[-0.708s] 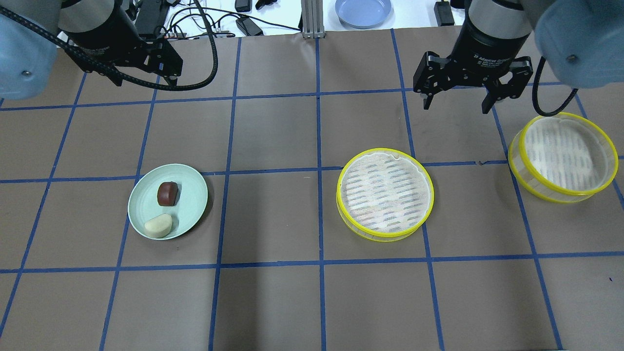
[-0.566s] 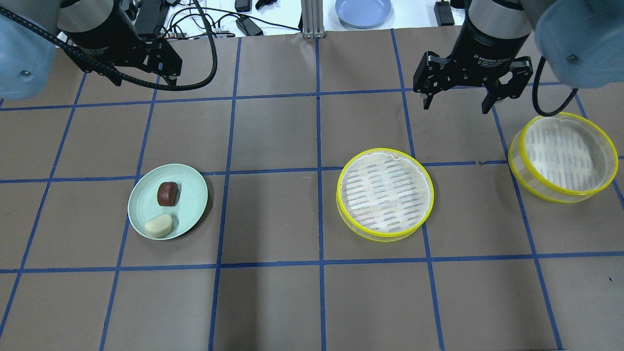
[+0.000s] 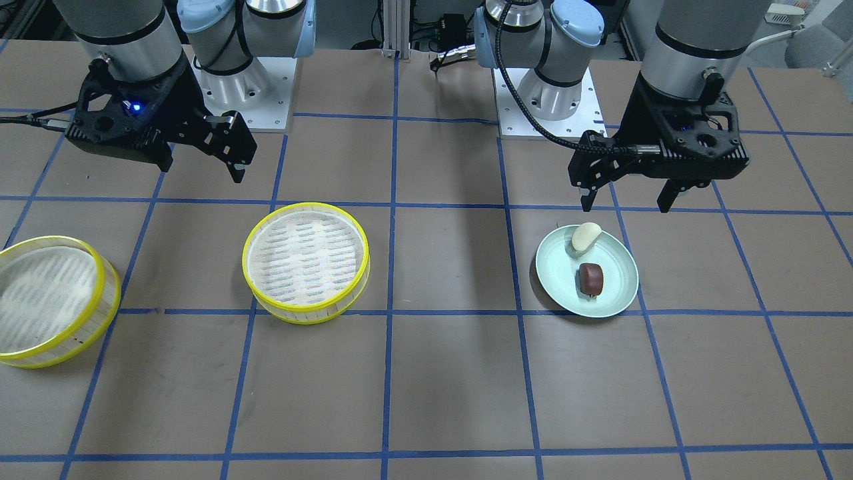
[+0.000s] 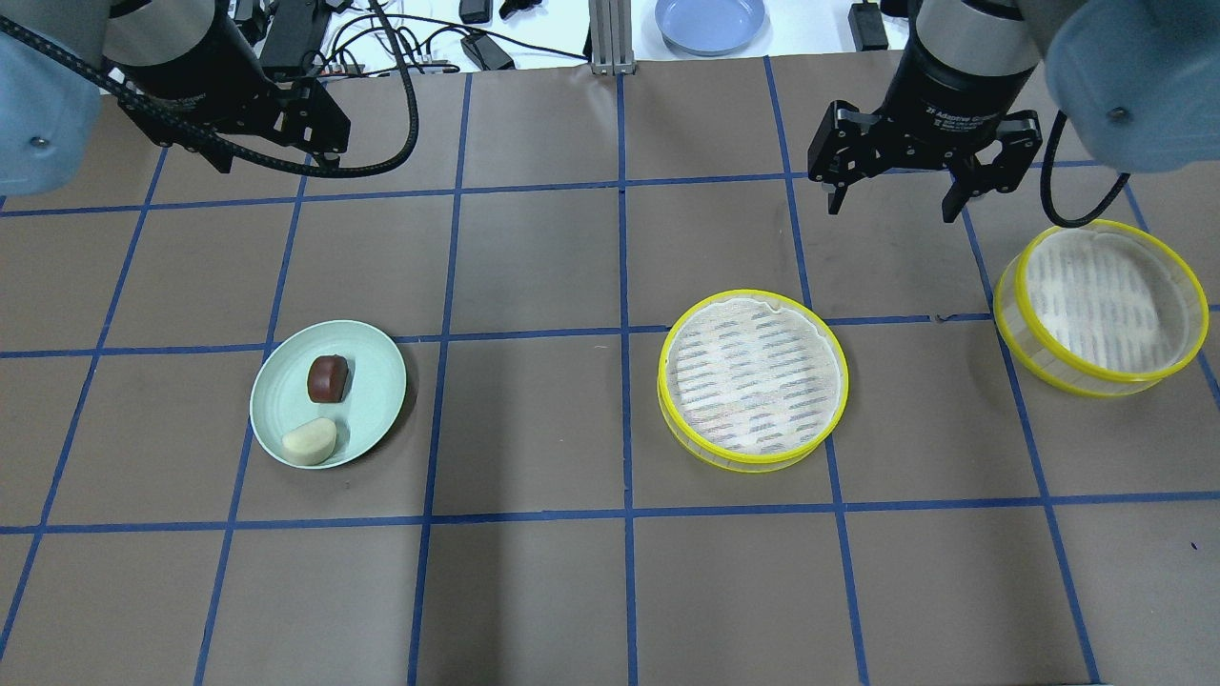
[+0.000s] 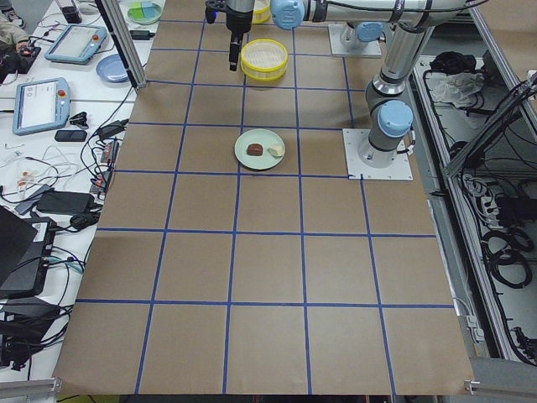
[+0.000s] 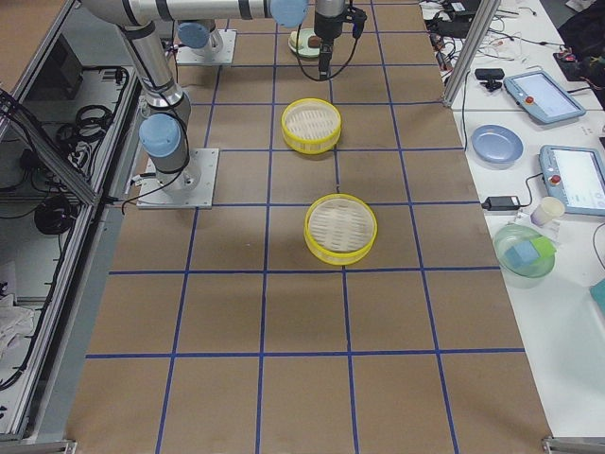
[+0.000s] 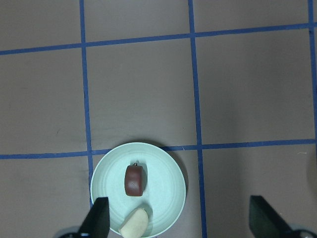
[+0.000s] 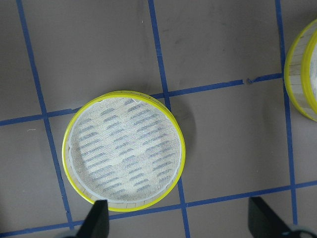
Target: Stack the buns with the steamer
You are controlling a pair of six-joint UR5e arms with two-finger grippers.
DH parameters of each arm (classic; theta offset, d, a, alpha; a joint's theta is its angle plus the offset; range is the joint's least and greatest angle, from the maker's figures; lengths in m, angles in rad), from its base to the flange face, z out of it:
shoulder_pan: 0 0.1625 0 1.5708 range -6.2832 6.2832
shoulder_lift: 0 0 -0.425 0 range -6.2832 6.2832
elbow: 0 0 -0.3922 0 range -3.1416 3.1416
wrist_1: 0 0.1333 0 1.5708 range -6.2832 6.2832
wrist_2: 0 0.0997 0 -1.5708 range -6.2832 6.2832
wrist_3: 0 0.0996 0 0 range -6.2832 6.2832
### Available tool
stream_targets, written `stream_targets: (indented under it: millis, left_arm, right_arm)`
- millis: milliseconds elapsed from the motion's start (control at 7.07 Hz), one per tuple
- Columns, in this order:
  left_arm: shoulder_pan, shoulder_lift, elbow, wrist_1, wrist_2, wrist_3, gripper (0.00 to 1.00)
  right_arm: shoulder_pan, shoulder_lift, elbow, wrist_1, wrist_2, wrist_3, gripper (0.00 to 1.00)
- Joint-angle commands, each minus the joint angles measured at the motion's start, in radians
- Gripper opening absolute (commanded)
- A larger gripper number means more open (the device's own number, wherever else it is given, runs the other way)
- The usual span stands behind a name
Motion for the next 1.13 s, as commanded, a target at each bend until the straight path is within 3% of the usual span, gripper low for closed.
stream_targets:
  millis: [0,425,708,991]
  left_arm:
    - [0.055,0.000,-0.031,-0.015,-0.005,0.106,1.00]
    - [0.181,-0.017,-0.201,-0.007,-0.079,0.327,1.00]
    - [0.237,-0.067,-0.285,-0.014,-0.064,0.419,1.00]
    - [0.238,-0.133,-0.344,-0.020,-0.059,0.436,1.00]
  right_arm:
    - [0.000,0.000,0.000,0.000,-0.002,0.000,0.99]
    - [-0.003,0.003,0.000,0.000,-0.011,-0.035,0.99]
    - [-0.020,0.010,0.000,-0.021,-0.014,-0.084,0.99]
    - [-0.150,0.019,0.000,-0.015,-0.012,-0.193,1.00]
